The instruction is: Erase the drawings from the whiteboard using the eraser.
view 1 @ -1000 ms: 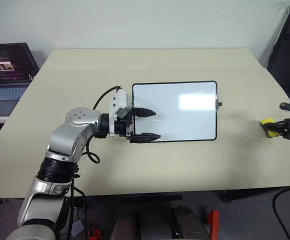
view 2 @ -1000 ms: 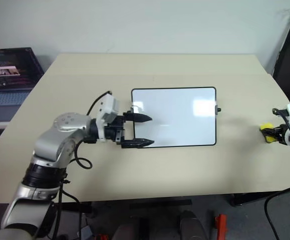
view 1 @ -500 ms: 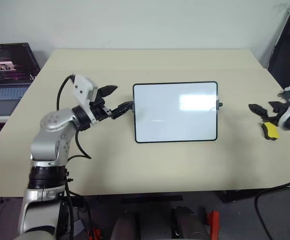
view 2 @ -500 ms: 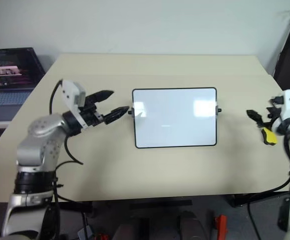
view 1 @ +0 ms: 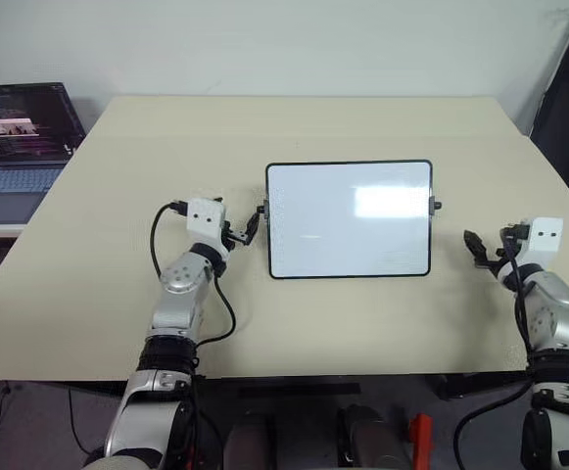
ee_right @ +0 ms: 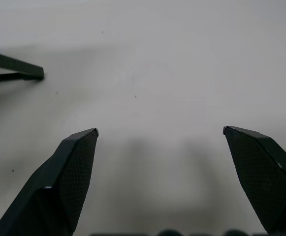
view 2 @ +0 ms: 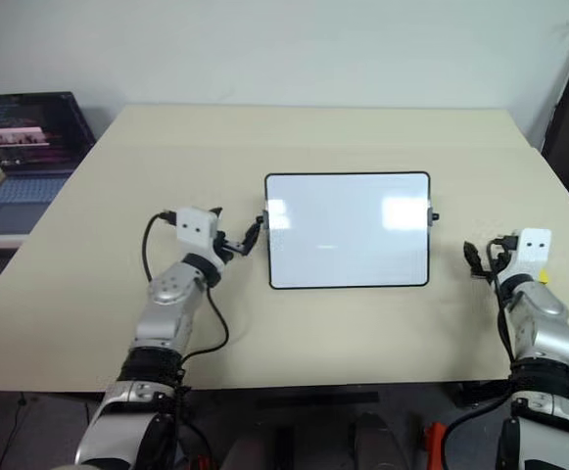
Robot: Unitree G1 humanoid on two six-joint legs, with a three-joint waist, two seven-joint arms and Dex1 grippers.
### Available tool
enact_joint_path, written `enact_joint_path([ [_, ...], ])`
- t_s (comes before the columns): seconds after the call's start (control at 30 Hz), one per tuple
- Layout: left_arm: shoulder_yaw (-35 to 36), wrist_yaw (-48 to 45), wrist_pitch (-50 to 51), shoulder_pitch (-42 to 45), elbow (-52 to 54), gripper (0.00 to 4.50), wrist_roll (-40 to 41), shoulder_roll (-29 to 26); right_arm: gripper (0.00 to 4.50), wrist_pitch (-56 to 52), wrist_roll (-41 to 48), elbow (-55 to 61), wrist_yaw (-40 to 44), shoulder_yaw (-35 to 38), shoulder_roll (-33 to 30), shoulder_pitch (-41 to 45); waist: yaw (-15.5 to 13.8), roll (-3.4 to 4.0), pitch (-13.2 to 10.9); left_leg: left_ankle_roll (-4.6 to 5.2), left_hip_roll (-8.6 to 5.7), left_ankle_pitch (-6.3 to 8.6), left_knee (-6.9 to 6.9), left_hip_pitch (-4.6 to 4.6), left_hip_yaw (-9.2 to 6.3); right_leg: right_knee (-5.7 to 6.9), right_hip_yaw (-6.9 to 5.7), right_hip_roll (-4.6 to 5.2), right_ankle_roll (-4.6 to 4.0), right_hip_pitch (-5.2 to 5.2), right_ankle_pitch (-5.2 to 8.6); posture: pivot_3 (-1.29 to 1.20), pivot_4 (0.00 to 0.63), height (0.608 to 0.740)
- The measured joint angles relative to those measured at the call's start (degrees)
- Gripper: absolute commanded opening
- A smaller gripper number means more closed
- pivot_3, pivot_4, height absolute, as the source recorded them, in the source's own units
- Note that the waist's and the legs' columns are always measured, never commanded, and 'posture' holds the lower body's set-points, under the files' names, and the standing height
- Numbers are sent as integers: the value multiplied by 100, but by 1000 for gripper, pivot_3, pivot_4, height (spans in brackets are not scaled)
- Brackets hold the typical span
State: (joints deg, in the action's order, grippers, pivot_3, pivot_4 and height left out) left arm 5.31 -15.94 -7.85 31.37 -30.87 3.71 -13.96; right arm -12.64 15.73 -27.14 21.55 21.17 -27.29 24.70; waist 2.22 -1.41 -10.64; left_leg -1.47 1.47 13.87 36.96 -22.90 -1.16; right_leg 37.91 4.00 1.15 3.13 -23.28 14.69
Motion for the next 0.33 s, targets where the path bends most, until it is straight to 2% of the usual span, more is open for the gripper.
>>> enact_joint_path([
  [0.2, 41, 206, -514, 255, -675, 4500, -59, -24, 4465, 449, -128, -203, -214, -125, 184, 82, -22, 0, 0, 0, -2, 0, 1, -1, 0, 0, -1, 2, 1, 0, 0, 0, 150, 740],
  [0.33, 44, 422, -677, 220, -799, 4500, -73, 147, 4465, 500, -152, -165, -292, -215, 239, 84, -35, 0, 0, 0, -1, 0, 0, -2, -1, -1, -2, 2, 1, 0, 0, 0, 150, 740],
])
